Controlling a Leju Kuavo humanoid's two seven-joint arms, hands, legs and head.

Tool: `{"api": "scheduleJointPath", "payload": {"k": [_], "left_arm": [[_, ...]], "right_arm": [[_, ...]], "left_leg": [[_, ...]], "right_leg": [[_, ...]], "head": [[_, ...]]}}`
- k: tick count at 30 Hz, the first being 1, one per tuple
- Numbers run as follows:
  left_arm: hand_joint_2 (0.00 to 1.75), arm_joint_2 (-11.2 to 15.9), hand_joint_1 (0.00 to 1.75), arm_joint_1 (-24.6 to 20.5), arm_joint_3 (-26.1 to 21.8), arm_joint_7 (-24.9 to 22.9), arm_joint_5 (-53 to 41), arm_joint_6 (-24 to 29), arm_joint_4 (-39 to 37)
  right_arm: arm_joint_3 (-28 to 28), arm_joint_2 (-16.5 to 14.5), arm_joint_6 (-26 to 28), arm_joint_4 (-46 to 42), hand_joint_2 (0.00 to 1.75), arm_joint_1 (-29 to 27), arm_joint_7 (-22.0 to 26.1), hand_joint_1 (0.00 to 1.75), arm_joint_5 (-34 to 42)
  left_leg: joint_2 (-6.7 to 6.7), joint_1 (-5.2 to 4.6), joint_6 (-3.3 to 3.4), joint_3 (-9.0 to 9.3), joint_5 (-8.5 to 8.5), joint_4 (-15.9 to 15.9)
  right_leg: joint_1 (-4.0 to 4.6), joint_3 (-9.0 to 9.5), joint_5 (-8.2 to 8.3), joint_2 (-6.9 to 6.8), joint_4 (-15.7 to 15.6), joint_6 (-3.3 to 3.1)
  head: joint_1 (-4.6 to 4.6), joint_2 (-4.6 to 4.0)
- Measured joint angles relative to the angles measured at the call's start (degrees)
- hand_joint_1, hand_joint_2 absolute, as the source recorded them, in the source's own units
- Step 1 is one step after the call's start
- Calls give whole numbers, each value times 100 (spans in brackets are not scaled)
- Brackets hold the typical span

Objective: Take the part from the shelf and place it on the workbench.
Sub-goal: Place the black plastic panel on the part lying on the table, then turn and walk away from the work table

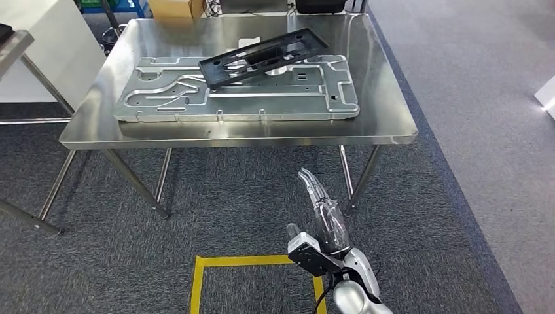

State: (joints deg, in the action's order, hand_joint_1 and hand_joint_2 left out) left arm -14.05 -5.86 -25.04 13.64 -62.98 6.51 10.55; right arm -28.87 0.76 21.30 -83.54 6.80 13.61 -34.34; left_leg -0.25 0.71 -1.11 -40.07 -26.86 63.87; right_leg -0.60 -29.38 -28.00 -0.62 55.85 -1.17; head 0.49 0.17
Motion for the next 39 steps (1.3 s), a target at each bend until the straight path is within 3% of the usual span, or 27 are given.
{"api": "scheduleJointPath", "payload": {"k": [1, 2, 3, 4, 6, 7, 9, 10, 12, 13, 15, 17, 18, 19, 20, 22, 24, 25, 27, 28, 30, 32, 33, 34, 35, 37, 39], "left_arm": [[0, 0, 0, 3, -2, -4, -2, 0, -1], [0, 0, 0, 6, -4, -7, -2, 0, -1], [0, 1, 0, 6, -6, -8, -3, 0, -1], [0, 1, 0, 5, -8, -8, -3, 0, -1], [0, 3, 0, 4, -9, -9, -3, 0, -1], [0, 4, 0, -1, -10, -9, -3, 1, 1], [0, 4, 0, -20, -10, -9, -3, 2, 3], [0, 3, 0, -27, -10, -9, -3, 2, 4], [0, -1, 0, -21, -10, -10, -7, 5, 5], [0, -3, 0, -16, -11, -11, -11, 14, 5], [0, -11, 0, -13, -12, -15, -19, 45, 5], [0, -20, 0, 1, -15, -13, -15, 89, 5], [0, -21, 0, 19, -19, -8, -8, 109, 5], [0, -22, 0, 40, -25, -2, -1, 124, 5], [0, -22, 0, 62, -33, 5, 5, 135, 5], [0, -23, 0, 89, -49, 21, 8, 150, 5], [0, -27, 0, 100, -65, 40, 0, 165, 5], [0, -28, 0, 105, -72, 49, -5, 174, 5], [0, -30, 0, 131, -83, 65, -17, 189, 5], [0, -28, 0, 147, -87, 75, -22, 197, 5], [0, -26, 0, 181, -93, 91, -47, 228, 5], [0, -21, 0, 212, -96, 88, -79, 274, 5], [0, -16, 0, 226, -98, 67, -96, 289, 5], [0, -12, 0, 235, -103, 35, -107, 294, 5], [0, -7, 0, 241, -109, -6, -119, 291, 5], [0, 7, 0, 249, -122, -94, -136, 276, 5], [0, 27, 0, 247, -133, -166, -157, 268, 5]], "right_arm": [[0, -7, 2, 1, 0, -26, 4, 0, 1], [0, -8, 2, 2, 0, -52, 4, 0, 2], [0, -8, 2, 3, 0, -75, 4, 0, 2], [0, -8, 2, 5, 0, -94, 5, 0, 3], [0, -9, 3, 7, 0, -112, 4, 0, 3], [1, -12, 4, 6, 0, -115, 6, 0, 3], [3, -19, 5, 5, 0, -118, 9, 0, 4], [3, -22, 6, 4, 0, -121, 12, 0, 5], [8, -22, 5, 4, 0, -142, 16, 0, 11], [19, -22, 5, 0, 0, -181, 23, 0, 14], [77, -21, 9, -28, 0, -351, 83, 0, 67], [183, -22, 48, -73, 0, -619, 224, 0, 248], [251, -24, 88, -90, 0, -761, 305, 0, 381], [331, -32, 137, -100, 0, -896, 379, 0, 524], [423, -49, 183, -103, 0, -1019, 440, 0, 656], [623, -110, 225, -78, 0, -1201, 553, 0, 882], [823, -211, 178, 28, 0, -1292, 691, 0, 1095], [934, -275, 152, 124, 0, -1322, 765, 0, 1186], [1160, -407, 142, 374, 0, -1389, 875, 0, 1286], [1286, -478, 144, 531, 0, -1413, 921, 0, 1321], [1558, -635, 155, 936, 0, -1409, 1035, 0, 1395], [1877, -782, 232, 1610, 0, -1300, 1231, 0, 1448], [2052, -834, 305, 2063, 0, -1208, 1362, 0, 1470], [2247, -873, 389, 2586, 0, -1094, 1496, 0, 1499], [2451, -895, 477, 3126, 0, -972, 1613, 0, 1530], [2843, -908, 611, 4117, 0, -765, 1724, 0, 1589], [3159, -908, 653, 4939, 0, -647, 1636, 0, 1649]], "left_leg": [[2, -1, -15, -81, -313, 374], [2, -2, -26, -128, -499, 742], [2, -3, -30, -127, -539, 1017], [2, -5, -26, -48, -442, 1135], [2, -13, 9, 394, -132, 797], [4, -28, 39, 740, -121, 380], [8, -60, 107, 1283, -320, -408], [9, -81, 147, 1406, -415, -631], [21, -80, 238, 1373, -351, -720], [33, -69, 287, 1329, -282, -738], [55, -44, 369, 1199, -132, -765], [54, -44, 395, 1035, -1, -754], [57, -42, 381, 944, 62, -741], [62, -39, 364, 850, 121, -721], [68, -33, 341, 750, 175, -693], [76, -27, 281, 574, 260, -616], [80, -34, 205, 462, 333, -544], [82, -40, 164, 434, 378, -530], [80, -26, 85, 393, 465, -537], [76, -13, 55, 354, 409, -499], [67, 7, 20, 211, -9, -147], [61, 1, 11, 48, -549, 539], [60, -4, 15, 7, -652, 860], [60, -10, 27, 24, -599, 1059], [61, -19, 48, 124, -437, 1088], [79, -57, 128, 603, -139, 597], [133, -107, 224, 1193, -230, -242]], "right_leg": [[11, -89, 70, 1, 3, -25], [26, -180, 138, -3, 11, -30], [40, -278, 205, -11, 25, -31], [52, -383, 270, -17, 49, -28], [63, -582, 380, -21, 120, -11], [71, -663, 425, -18, 165, 7], [78, -751, 510, -19, 227, 60], [76, -770, 559, -25, 235, 94], [61, -789, 623, -22, 228, 162], [51, -822, 540, -4, 275, 199], [17, -950, 45, 33, 653, 272], [-14, -1108, -487, 41, 1343, 343], [-33, -1135, -557, 41, 1631, 373], [-53, -1095, -490, 41, 1781, 398], [-75, -958, -330, 40, 1740, 417], [-117, -410, -112, 44, 1142, 441], [-110, 117, -223, 64, 394, 389], [-91, 236, -296, 71, 183, 336], [-68, 195, -261, 56, 100, 202], [-64, 143, -203, 41, 97, 140], [-56, -3, -83, 20, 82, 27], [-15, -162, 26, 12, 82, -33], [8, -238, 84, -1, 88, -44], [30, -314, 138, -21, 98, -50], [50, -386, 187, -42, 113, -50], [73, -494, 260, -85, 149, -38], [93, -539, 307, -139, 193, -5]], "head": [[-14, 0], [-16, 0], [-16, 0], [-16, 0], [-17, 0], [-18, 0], [-14, 0], [-14, 0], [-16, 0], [-15, 0], [-1, 0], [17, -1], [17, -1], [16, -1], [17, -1], [18, 0], [19, -1], [20, -1], [20, -1], [17, 0], [0, 0], [-25, 0], [-32, 0], [-33, 0], [-34, 0], [-33, 0], [-30, 0]]}}
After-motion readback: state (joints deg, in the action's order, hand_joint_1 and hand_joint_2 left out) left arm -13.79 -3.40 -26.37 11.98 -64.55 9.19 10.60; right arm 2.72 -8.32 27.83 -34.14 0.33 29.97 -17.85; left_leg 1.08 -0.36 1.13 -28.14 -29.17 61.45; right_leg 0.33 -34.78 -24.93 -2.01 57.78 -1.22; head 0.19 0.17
